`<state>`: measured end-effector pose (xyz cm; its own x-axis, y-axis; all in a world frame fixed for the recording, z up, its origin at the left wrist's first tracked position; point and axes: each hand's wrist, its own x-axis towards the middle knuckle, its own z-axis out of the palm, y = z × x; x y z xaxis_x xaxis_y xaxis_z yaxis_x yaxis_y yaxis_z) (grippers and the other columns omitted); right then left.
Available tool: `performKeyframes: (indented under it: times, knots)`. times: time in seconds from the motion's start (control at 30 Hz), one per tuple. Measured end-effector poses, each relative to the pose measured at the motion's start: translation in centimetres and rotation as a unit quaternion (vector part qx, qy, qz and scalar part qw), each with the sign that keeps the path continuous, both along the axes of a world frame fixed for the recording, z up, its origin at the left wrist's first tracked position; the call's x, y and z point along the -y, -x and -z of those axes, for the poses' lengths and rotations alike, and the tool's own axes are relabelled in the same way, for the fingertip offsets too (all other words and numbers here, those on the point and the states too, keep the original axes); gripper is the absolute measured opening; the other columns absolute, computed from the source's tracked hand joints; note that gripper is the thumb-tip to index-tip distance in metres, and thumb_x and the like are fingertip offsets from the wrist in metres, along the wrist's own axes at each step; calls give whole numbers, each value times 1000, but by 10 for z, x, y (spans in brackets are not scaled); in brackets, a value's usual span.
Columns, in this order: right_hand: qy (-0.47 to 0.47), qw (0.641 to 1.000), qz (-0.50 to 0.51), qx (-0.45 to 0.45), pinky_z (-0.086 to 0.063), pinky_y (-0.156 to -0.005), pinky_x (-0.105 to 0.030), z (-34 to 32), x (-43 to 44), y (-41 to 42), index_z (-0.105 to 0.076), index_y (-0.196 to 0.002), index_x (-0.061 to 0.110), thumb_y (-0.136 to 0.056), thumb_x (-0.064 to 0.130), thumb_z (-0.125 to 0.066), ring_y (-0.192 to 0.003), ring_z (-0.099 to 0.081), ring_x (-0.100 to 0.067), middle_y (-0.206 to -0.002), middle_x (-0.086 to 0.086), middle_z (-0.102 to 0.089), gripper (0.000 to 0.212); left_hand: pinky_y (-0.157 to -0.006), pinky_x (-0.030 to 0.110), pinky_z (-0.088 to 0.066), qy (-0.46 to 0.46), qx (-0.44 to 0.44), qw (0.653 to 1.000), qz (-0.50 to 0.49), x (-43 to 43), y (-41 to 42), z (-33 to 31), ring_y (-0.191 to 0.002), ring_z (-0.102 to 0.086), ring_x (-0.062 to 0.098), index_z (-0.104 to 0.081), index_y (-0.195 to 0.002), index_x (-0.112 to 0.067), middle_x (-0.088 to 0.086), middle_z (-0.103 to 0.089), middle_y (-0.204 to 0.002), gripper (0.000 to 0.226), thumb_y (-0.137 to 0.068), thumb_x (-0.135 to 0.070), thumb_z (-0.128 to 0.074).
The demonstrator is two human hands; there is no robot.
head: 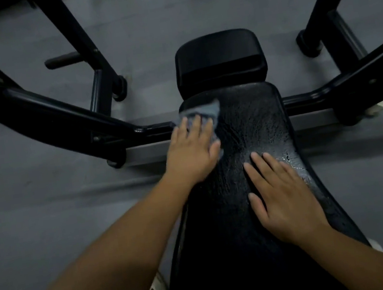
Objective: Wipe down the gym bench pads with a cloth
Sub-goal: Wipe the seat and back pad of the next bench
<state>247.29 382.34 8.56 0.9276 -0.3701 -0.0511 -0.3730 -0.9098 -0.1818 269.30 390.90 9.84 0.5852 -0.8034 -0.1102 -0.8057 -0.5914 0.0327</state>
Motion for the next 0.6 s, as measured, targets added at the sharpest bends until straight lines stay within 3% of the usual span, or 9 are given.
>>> performKeyframes:
  times: [0.07,0.17,0.27,0.37,0.5,0.6]
  knots:
    - [-1,1000,2,1,-15,-121,-42,-1,1,1,-34,-154,16,-97,45,-32,-151,-18,-24,-163,-6,-24,64,-123,47,-6,5,-27,998,-48,26,0,2,-153,-4,34,-16,-160,-22,10,-14,-166,66,-101,-52,-21]
    - [-2,1000,-9,-11,-13,-122,-42,-3,1,-1,-31,-155,17,-98,46,-30,-152,-15,-23,-164,-6,-20,65,-124,47,-13,10,-41,998,39,-7,31,-1,-154,-6,33,-22,-159,-19,10,-18,-166,70,-99,-54,-18]
    - [-14,1000,-13,1,-16,-120,-43,-2,6,-2,-34,-154,17,-98,47,-32,-151,-19,-25,-163,-6,-24,64,-118,50,-28,-1,-34,996,84,-62,48,-13,-150,-25,33,-37,-154,-19,11,-33,-160,71,-99,-62,-20]
    - [-13,999,-28,23,-25,-119,-44,-1,31,-35,-40,-151,18,-98,45,-31,-148,-28,-28,-160,-8,-31,61,-113,49,-34,52,-5,997,59,-46,28,-16,-139,-42,32,-53,-143,-18,11,-46,-151,67,-100,-61,-23]
    - [-16,1000,6,18,-17,-121,-40,1,48,-67,-32,-155,20,-99,45,-26,-151,-17,-23,-163,-5,-23,61,-124,47,-13,38,-35,999,6,-9,36,3,-154,-8,29,-19,-159,-22,10,-12,-167,74,-98,-62,-17]
    - [-10,1000,10,21,-17,-121,-40,0,47,-65,-34,-154,21,-99,43,-29,-151,-17,-22,-163,-4,-24,60,-125,43,-8,38,-42,998,-11,6,10,13,-154,-6,28,-15,-160,-20,10,-10,-167,72,-97,-54,-13]
